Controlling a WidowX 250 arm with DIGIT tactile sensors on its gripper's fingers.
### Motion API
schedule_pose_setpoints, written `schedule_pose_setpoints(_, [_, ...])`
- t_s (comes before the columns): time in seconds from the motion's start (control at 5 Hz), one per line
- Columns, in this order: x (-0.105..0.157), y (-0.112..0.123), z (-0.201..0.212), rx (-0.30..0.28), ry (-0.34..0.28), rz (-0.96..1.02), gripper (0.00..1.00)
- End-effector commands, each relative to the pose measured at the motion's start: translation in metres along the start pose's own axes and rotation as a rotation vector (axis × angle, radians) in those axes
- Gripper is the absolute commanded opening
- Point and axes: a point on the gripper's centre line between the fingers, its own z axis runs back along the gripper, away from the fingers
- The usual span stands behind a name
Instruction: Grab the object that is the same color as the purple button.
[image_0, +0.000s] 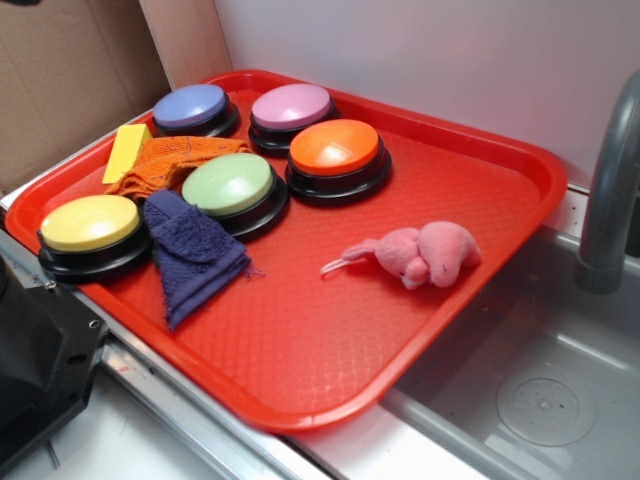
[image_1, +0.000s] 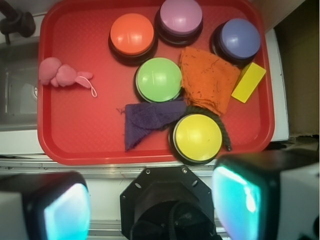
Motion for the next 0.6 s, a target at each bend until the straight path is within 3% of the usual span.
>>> schedule_pose_setpoints(0.0, [0.000,0.000,0.000,0.000,0.000,0.000,1.00])
schedule_pose_setpoints(0.2, [0.004,-0.003,-0.012,-0.027,0.007,0.049,1.00])
schedule_pose_setpoints(0.4, [0.012,-0.011,-0.039,-0.021,-0.043,0.187,1.00])
